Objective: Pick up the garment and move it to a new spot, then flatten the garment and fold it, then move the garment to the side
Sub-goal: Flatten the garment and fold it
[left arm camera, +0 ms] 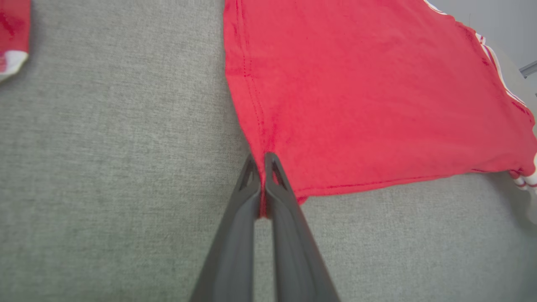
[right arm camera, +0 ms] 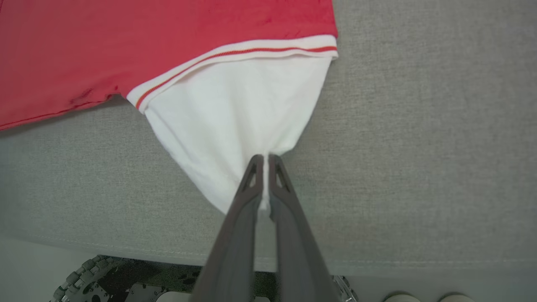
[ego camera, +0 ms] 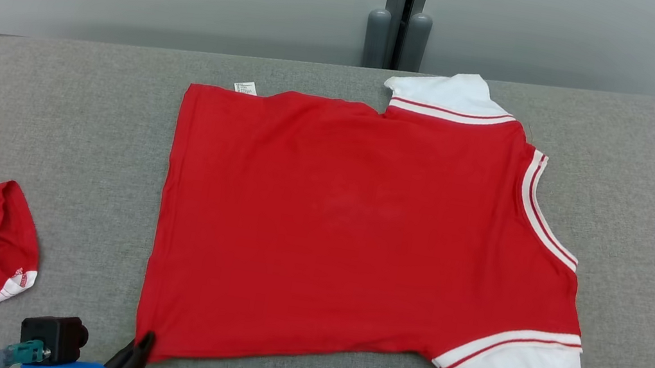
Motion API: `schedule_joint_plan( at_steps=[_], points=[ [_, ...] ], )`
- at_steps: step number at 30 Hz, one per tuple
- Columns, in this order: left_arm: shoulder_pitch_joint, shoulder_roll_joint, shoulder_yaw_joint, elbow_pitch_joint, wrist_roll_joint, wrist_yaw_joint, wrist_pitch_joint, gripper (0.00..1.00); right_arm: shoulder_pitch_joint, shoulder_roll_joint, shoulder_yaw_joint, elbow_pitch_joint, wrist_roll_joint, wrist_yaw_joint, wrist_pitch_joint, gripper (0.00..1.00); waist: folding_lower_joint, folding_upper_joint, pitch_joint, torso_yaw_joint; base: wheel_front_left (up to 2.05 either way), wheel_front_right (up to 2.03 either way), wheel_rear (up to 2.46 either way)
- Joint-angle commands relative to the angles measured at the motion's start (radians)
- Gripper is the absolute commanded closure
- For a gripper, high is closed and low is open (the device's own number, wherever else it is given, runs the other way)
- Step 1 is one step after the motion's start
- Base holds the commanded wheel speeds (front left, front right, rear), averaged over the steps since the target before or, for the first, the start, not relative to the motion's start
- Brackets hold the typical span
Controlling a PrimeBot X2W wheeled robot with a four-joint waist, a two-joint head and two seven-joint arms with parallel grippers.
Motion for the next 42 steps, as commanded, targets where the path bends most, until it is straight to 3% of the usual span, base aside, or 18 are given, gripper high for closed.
schedule_joint_plan(
  at_steps=[1, 6, 11, 18, 24, 35, 42],
  points=[
    [0.007, 0.026, -0.004, -0.015, 0.009, 0.005, 0.027, 1.0, 0.028, 0.001, -0.009, -0.023, 0.009, 0.0, 0.029, 1.0, 0.0001, 0.0, 0.0, -0.001, 0.0, 0.0, 0.0],
    [0.006, 0.075, -0.016, -0.042, 0.013, 0.003, 0.097, 1.0, 0.031, 0.002, 0.005, -0.062, 0.014, 0.0, 0.077, 1.0, 0.0001, 0.0, 0.01, -0.009, 0.0, 0.0, 0.0],
    [-0.02, 0.111, -0.03, -0.074, -0.014, -0.026, 0.17, 1.0, -0.038, -0.005, 0.018, -0.109, -0.032, 0.0, 0.087, 1.0, 0.0001, 0.0, 0.027, -0.015, 0.0, 0.0, 0.0],
    [-0.14, 0.153, -0.027, -0.066, -0.06, -0.108, 0.252, 1.0, -0.227, -0.103, 0.071, -0.049, -0.042, 0.0, 0.065, 1.0, 0.0001, 0.0, 0.059, -0.028, 0.0, 0.0, 0.0],
    [-0.256, 0.121, 0.015, -0.042, -0.138, -0.114, 0.302, 1.0, -0.417, -0.19, 0.14, 0.042, -0.034, 0.0, -0.004, 1.0, 0.0001, 0.0, 0.096, -0.031, 0.0, 0.0, 0.0],
    [-0.365, 0.035, 0.067, 0.025, -0.13, -0.08, 0.187, 1.0, -0.6, -0.269, 0.196, 0.212, -0.039, 0.0, -0.211, 1.0, 0.0001, 0.0, 0.169, -0.002, 0.0, 0.0, 0.0],
    [-0.408, 0.003, 0.051, 0.093, -0.104, -0.076, 0.147, 1.0, -0.657, -0.291, 0.211, 0.284, -0.041, 0.0, -0.283, 1.0, 0.0001, 0.0, 0.201, 0.01, 0.0, 0.0, 0.0]
  ],
)
